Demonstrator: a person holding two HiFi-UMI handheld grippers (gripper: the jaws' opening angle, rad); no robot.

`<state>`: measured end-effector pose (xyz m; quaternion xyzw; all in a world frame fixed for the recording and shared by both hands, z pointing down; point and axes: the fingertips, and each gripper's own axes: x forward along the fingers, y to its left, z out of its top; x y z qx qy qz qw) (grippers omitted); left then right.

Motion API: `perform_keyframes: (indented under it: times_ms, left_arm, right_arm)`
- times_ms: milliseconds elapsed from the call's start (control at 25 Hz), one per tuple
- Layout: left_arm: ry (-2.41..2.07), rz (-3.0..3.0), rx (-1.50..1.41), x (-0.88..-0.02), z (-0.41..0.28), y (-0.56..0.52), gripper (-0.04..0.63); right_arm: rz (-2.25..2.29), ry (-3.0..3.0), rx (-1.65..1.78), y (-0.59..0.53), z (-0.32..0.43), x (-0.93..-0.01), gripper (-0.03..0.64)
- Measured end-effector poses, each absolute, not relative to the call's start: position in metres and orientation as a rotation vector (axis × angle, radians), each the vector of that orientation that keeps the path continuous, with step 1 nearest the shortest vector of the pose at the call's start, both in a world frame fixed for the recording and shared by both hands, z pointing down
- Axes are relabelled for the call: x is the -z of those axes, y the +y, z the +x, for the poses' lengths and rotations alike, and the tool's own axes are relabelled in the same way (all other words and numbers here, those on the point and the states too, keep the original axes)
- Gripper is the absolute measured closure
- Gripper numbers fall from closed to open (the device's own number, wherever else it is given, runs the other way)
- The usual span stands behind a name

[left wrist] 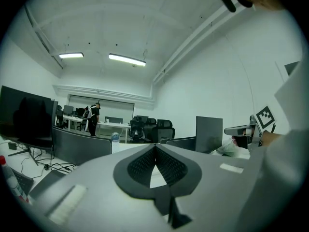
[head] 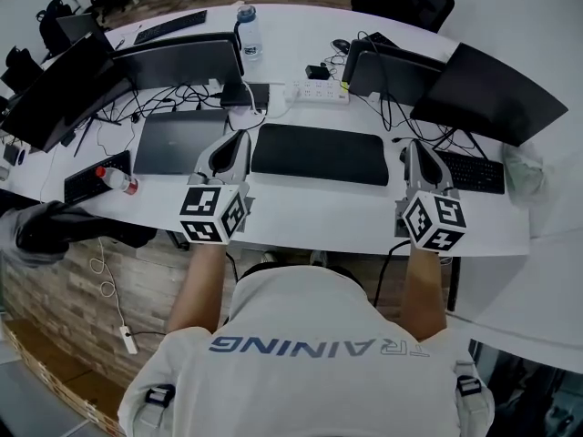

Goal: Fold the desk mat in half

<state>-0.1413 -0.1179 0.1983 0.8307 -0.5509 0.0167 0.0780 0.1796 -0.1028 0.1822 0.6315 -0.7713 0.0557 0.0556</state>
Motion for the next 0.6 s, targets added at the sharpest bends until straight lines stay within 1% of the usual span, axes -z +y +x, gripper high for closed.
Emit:
perform_keyframes:
  times_ms: [600]
  left_arm:
    - [-1.673, 2.436, -0.047, -0.209, -0.153, -0.128, 0.592]
  right_arm:
    - [1.847, -2.343, -0.218, -0.124, 0.167, -0.206, 0.603]
